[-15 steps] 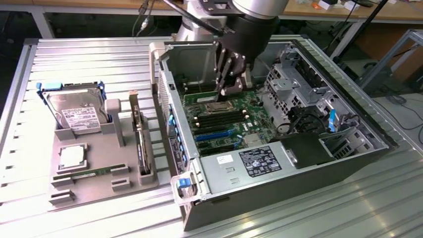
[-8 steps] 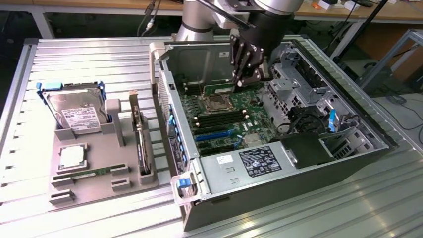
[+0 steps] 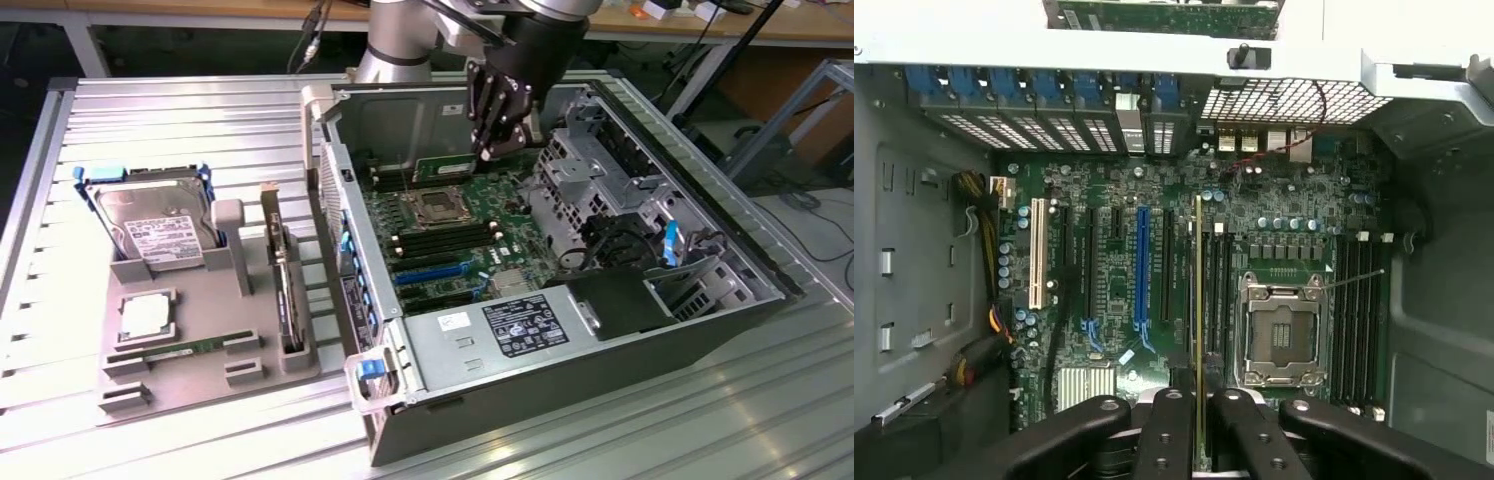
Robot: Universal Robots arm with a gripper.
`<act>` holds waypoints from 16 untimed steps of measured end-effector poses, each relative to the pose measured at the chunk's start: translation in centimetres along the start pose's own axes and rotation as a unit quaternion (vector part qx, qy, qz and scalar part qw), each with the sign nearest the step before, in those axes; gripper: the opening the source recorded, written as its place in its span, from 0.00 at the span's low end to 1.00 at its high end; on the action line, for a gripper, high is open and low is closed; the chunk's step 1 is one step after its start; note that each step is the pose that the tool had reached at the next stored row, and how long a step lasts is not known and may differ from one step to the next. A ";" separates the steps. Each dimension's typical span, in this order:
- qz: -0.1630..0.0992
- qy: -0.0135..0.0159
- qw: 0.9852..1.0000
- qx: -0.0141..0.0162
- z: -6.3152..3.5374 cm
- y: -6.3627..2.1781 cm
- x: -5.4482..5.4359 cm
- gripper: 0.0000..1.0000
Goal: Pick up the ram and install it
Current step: 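Pick up the ram and move it above insertion slot, then insert the ram into the slot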
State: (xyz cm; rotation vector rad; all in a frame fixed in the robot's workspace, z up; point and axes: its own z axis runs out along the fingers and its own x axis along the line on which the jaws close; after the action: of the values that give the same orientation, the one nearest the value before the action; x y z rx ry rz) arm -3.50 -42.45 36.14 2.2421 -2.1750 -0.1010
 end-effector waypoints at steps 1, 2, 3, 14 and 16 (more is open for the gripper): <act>0.000 0.000 1.000 0.000 -0.01 0.00 0.0 0.14; 0.000 0.000 1.000 0.000 0.00 0.00 0.0 0.14; 0.000 0.000 1.000 0.000 -0.01 0.00 0.0 0.14; 0.000 0.001 1.000 0.000 2.26 -0.01 0.1 0.14; 0.000 0.000 1.000 0.000 3.05 -0.03 0.1 0.14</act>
State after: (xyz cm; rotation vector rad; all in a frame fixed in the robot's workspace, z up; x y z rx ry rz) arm -3.63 -42.48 33.09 2.2414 -2.1752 -0.0997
